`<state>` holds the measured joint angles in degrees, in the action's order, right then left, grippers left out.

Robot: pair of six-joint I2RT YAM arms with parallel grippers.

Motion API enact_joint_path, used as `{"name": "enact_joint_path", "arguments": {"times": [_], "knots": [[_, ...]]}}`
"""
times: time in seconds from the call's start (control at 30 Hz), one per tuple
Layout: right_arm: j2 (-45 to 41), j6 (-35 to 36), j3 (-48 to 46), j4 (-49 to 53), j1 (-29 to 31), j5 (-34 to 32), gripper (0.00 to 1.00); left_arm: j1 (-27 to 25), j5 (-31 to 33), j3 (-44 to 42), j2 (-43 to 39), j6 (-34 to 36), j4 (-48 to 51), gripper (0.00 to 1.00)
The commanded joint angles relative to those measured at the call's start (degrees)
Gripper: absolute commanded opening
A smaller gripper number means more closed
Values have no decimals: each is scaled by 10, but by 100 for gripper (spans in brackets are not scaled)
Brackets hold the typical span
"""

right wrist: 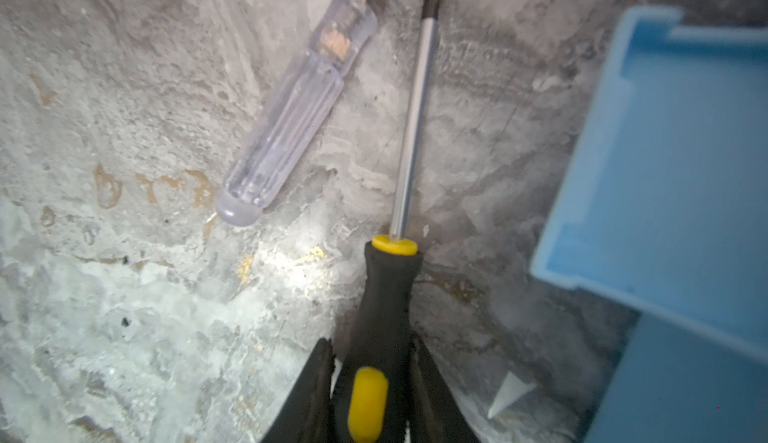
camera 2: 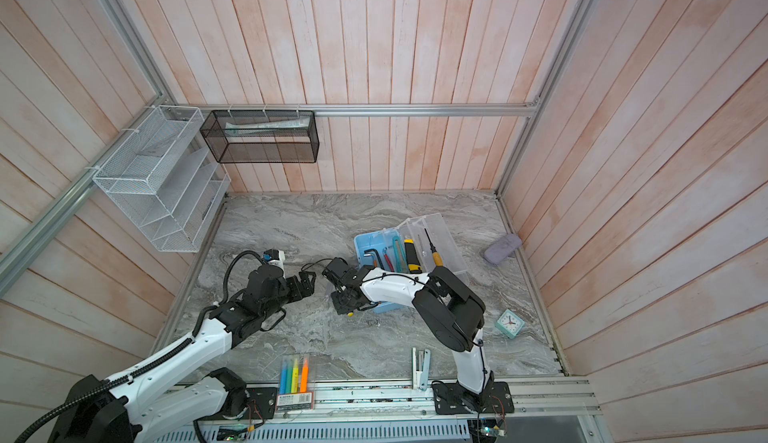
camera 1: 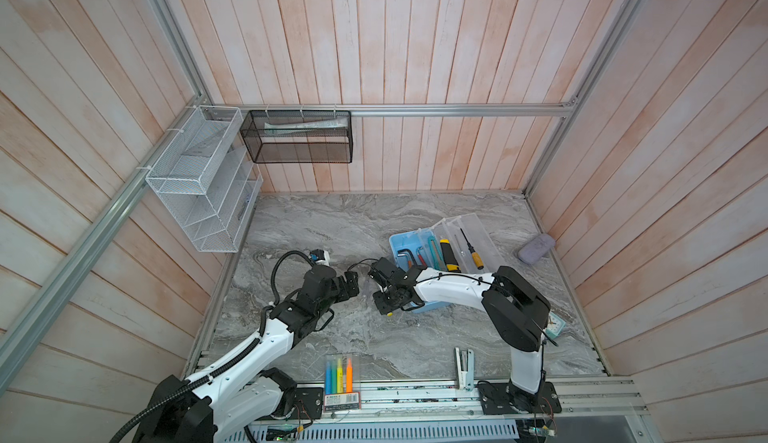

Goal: Pack the tool kit
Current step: 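Lower the right gripper and close it on the black-and-yellow screwdriver, then lift the black-and-yellow screwdriver with the right gripper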

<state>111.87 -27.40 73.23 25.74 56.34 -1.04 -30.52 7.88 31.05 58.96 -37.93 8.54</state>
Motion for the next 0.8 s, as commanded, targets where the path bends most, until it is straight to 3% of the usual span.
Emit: {"name": "enact_joint_path", "arguments": {"times": [0.0, 0.2, 0.57, 0.77], "knots": [[20, -7, -2, 19, 2, -8, 22, 3, 5, -5, -11, -1, -7, 97], [11, -6, 4, 14, 3, -10, 0, 5, 20, -5, -35, -6, 7, 97], [-64, 4, 9, -24, -2, 31, 0, 50, 13, -26, -114, -35, 29, 97], [-121, 26, 24, 15, -28, 13, 0, 62, -7, -33, -126, -40, 11, 97]]}}
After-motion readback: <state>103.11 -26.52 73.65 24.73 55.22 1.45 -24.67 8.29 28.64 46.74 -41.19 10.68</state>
